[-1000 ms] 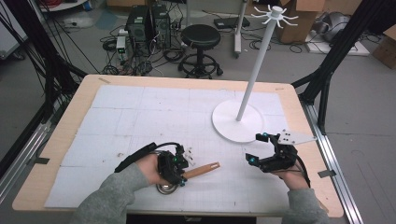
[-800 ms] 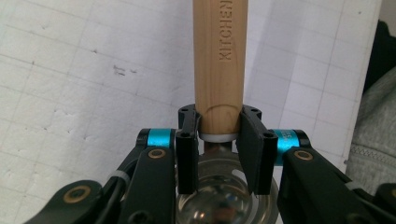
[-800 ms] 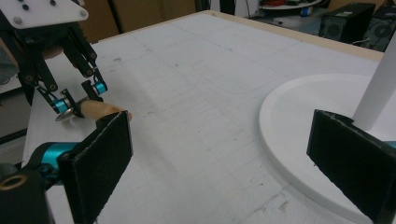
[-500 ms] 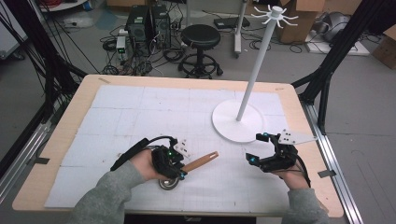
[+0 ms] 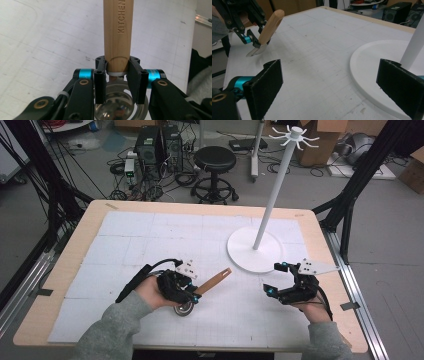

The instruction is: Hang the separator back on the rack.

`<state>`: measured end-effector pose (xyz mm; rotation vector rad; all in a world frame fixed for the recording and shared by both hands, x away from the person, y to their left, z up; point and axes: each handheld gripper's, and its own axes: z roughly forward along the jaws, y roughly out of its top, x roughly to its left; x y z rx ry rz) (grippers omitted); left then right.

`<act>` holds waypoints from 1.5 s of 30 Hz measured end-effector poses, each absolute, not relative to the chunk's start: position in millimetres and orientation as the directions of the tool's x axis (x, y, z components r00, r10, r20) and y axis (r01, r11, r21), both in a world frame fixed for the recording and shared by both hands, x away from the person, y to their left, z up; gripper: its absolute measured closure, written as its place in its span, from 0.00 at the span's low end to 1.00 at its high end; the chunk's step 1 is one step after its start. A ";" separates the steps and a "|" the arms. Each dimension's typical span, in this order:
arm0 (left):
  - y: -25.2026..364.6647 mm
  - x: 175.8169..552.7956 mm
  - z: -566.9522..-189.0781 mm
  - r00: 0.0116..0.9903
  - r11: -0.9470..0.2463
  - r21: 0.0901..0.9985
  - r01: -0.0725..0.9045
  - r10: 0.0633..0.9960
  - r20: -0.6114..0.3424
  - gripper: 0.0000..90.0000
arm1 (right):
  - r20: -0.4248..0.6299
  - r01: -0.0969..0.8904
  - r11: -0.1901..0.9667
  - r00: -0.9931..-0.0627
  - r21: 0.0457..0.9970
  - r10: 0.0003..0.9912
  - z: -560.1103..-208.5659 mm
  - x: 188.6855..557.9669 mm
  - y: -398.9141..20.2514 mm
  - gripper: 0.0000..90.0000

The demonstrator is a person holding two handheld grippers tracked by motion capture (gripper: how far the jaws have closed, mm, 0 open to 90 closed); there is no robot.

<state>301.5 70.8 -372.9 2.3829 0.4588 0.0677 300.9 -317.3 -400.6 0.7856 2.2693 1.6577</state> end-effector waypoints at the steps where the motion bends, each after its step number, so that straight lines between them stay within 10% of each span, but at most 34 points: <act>1: 71.7 302.4 -372.1 0.935 -0.687 0.658 0.307 0.345 -0.076 0.77 | 0.129 0.287 0.220 -0.832 0.932 0.539 -400.6 301.0 -317.3 0.07; 45: 93.7 307.9 -353.4 0.845 -0.312 0.915 0.256 0.533 -0.055 0.78 | 0.122 0.276 0.218 -0.835 0.936 0.536 -398.2 299.9 -315.2 0.07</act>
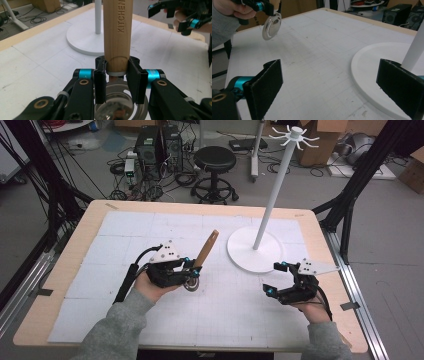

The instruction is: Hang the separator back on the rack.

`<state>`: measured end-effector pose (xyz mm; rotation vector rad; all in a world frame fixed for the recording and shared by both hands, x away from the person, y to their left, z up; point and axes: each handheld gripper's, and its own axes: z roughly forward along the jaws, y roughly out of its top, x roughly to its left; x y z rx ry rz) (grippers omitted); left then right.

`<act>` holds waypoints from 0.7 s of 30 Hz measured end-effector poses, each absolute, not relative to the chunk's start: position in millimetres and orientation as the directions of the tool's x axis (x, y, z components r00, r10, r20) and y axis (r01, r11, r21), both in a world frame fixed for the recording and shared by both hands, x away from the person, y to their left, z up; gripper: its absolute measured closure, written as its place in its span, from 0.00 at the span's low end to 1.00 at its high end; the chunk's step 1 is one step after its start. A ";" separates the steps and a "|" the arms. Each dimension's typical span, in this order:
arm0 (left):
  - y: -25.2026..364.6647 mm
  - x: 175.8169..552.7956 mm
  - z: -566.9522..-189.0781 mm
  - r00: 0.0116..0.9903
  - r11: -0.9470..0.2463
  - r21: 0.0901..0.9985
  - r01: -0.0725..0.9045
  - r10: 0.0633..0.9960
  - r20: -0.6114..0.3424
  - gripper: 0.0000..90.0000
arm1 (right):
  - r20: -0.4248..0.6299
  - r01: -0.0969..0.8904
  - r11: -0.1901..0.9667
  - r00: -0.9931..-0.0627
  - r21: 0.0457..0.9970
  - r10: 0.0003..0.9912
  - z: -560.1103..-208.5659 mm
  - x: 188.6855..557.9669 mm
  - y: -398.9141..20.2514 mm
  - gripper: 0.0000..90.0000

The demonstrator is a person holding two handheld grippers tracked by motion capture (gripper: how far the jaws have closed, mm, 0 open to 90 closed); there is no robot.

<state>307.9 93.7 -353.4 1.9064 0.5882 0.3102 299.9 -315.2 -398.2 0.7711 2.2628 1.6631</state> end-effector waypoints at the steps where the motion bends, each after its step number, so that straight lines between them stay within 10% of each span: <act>1: 93.9 308.6 -352.8 0.841 -0.307 0.917 0.257 0.539 -0.055 0.78 | 0.124 0.278 0.217 -0.835 0.936 0.536 -398.3 300.0 -315.1 0.07; 21: 89.3 318.7 -340.2 0.799 -0.240 0.936 0.257 0.597 -0.066 0.78 | 0.116 0.267 0.210 -0.834 0.941 0.539 -396.3 300.0 -312.1 0.07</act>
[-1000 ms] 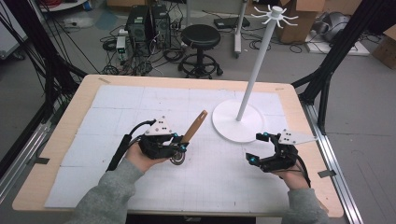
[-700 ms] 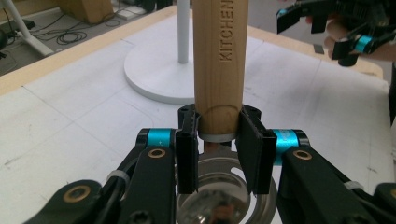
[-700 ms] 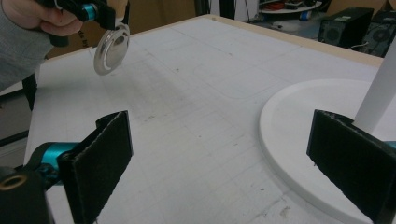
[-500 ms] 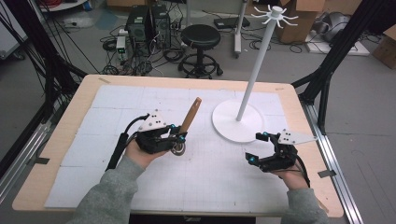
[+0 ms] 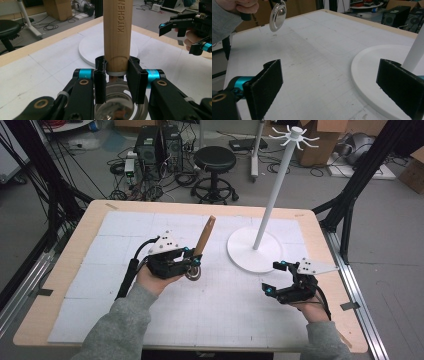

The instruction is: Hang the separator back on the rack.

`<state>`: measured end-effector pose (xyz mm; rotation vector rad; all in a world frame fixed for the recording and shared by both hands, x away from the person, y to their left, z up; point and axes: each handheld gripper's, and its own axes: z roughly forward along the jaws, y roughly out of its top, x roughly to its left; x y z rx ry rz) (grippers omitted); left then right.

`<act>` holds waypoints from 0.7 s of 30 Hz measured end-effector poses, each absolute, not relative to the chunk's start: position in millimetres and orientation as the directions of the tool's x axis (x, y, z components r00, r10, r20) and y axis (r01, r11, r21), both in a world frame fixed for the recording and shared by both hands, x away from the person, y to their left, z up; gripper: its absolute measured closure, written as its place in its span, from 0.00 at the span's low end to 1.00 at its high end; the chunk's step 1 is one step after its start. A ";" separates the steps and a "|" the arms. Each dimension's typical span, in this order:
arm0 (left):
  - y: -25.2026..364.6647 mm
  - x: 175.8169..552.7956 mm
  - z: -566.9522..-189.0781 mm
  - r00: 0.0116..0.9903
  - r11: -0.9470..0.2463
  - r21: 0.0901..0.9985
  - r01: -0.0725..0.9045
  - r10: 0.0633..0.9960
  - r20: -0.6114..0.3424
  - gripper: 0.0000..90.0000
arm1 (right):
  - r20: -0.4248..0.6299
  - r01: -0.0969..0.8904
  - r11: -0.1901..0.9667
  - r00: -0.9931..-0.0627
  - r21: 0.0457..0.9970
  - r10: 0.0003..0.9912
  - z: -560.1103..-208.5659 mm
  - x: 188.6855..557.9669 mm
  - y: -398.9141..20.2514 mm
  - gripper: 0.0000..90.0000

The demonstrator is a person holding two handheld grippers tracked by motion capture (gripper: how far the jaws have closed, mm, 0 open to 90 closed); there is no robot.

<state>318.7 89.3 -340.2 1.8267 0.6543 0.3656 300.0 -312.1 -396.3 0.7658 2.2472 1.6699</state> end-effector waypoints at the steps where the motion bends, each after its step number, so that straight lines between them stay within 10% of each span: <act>1: 88.8 319.2 -339.1 0.796 -0.239 0.936 0.258 0.602 -0.066 0.78 | 0.119 0.269 0.209 -0.834 0.940 0.539 -396.1 299.8 -312.1 0.07; 21: 67.5 322.6 -314.5 0.803 -0.277 0.938 0.210 0.596 -0.004 0.78 | 0.119 0.260 0.184 -0.826 0.948 0.552 -394.7 300.1 -316.8 0.07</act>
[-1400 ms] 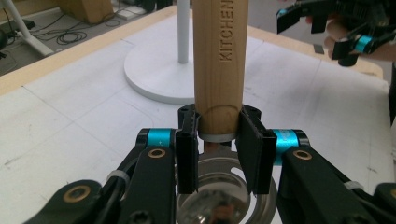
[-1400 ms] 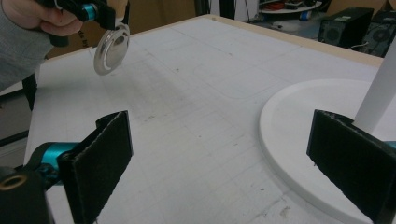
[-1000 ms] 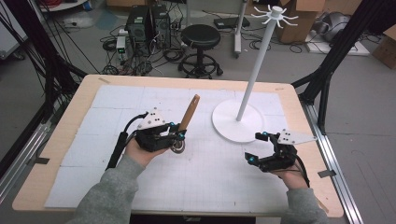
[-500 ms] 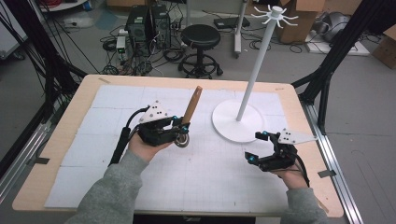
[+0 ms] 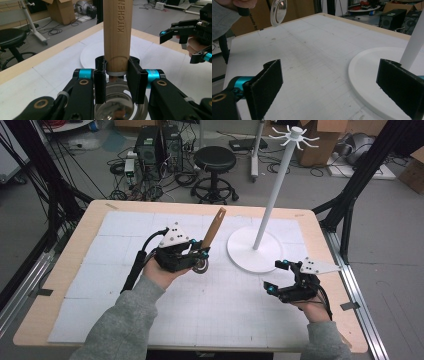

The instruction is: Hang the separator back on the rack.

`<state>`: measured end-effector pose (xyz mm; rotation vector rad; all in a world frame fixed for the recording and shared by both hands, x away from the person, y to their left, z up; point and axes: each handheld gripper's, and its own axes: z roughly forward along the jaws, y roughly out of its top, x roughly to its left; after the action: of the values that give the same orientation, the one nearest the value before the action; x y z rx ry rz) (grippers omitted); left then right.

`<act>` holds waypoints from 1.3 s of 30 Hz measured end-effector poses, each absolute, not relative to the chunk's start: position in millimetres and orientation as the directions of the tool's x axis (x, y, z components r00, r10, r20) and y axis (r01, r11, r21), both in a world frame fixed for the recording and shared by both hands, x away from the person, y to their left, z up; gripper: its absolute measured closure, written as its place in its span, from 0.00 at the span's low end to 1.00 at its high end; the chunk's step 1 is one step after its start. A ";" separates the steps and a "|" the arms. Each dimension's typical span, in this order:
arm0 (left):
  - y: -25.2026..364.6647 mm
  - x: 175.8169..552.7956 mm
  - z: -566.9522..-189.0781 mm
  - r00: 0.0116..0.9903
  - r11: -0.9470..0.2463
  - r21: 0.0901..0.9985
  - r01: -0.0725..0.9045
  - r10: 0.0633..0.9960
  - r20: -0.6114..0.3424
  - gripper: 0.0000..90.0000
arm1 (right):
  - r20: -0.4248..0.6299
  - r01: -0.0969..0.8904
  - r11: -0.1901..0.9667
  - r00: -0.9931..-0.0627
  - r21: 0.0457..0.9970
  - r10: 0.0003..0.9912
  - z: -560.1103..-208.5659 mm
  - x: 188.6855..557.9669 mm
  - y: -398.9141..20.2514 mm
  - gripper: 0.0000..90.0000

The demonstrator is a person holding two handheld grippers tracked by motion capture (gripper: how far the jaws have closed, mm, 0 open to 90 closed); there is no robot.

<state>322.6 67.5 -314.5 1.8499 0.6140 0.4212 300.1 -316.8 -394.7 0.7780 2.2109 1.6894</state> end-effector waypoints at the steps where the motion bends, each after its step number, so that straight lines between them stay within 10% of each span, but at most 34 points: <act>1: 66.3 323.1 -313.7 0.803 -0.276 0.938 0.209 0.596 -0.004 0.78 | 0.120 0.261 0.183 -0.824 0.948 0.553 -394.6 299.8 -317.1 0.07; 39: 36.4 329.8 -272.5 0.816 -0.293 0.945 0.147 0.575 0.052 0.78 | 0.122 0.284 0.171 -0.778 0.943 0.616 -403.7 300.6 -333.2 0.07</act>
<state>329.8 36.4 -272.5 1.8483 0.5486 0.4638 300.6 -333.2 -403.7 0.8620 2.1638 1.6414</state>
